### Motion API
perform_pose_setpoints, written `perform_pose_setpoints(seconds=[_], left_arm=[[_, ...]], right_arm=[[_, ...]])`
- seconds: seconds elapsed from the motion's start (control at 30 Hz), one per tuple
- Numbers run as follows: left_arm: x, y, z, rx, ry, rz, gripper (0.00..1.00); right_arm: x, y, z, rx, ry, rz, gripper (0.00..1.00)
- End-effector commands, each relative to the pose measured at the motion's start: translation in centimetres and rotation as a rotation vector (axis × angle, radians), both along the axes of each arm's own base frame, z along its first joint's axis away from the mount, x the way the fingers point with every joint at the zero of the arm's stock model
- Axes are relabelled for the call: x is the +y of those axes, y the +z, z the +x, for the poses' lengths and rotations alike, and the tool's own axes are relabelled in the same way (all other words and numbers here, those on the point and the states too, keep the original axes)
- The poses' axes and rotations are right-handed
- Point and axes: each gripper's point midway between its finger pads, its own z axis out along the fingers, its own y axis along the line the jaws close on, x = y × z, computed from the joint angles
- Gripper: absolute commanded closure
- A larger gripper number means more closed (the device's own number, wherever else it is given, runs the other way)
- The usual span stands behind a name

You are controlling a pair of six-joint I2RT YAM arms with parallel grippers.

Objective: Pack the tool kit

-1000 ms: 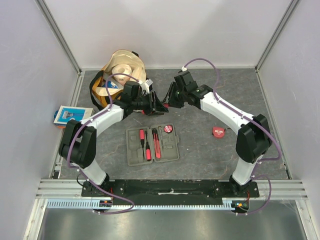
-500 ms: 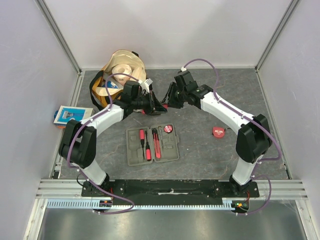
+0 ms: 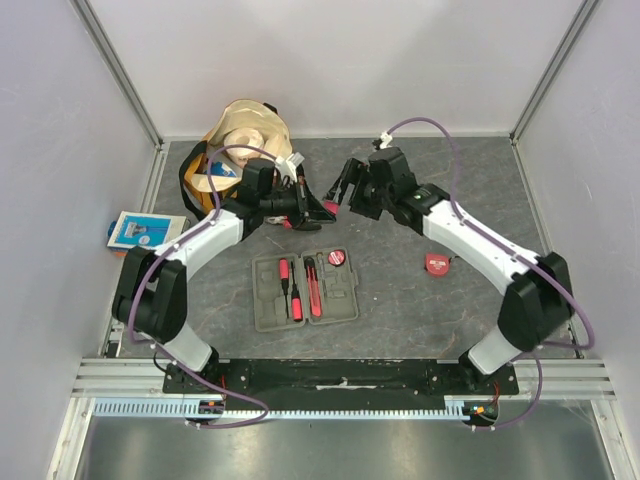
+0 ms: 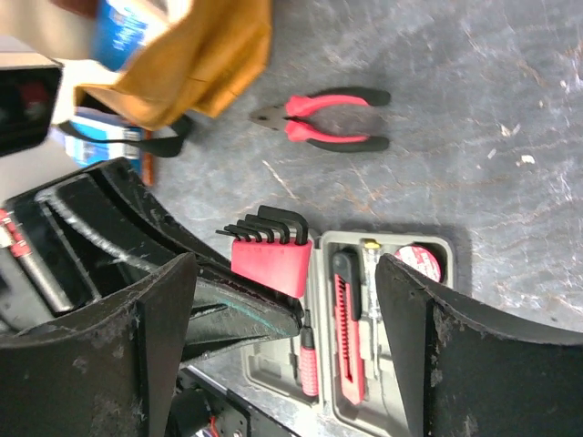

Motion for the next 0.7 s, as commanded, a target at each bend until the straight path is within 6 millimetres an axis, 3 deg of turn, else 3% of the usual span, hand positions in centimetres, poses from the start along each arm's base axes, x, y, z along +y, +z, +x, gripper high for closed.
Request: perform_pose_setpoints(seconds=[0.0,0.1,0.2,0.33,0.5,0.57,0.67], left_arm=[[-0.5,8.3,-1.0,-0.168,-0.049,-0.137,0.98],[-0.4,10.9,-2.0,-0.204,-0.063,-0.186,0.98],[-0.3,13.4,-2.7,-0.225,-0.072,-0.240,0.98],[-0.4,15.9,-3.7,-0.236,-0.103,-0.305,0.98],[-0.3,16.9,-4.3,-0.234,-0.112,-0.337,0.98],[-0.2,17.2,-4.5,-0.232,-0.109,-0.350,0.98],[0.0,17.7,-4.7,-0.234,-0.106,-0.364,0.98]], right_arm=[[0.1,7.7,0.5,-0.256,0.028,0.203,0.15],[0.9,11.9,-1.1,-0.402,0.119,0.329,0.15],[1.7,14.6,-2.7,-0.481,0.213,0.403,0.17],[2.8,16.1,-3.9,-0.493,0.303,0.478,0.33],[2.6,17.8,-4.8,-0.533,0.307,0.555,0.50],[2.3,18.2,-5.2,-0.551,0.303,0.568,0.49],[1.9,18.7,-5.8,-0.570,0.310,0.579,0.35]])
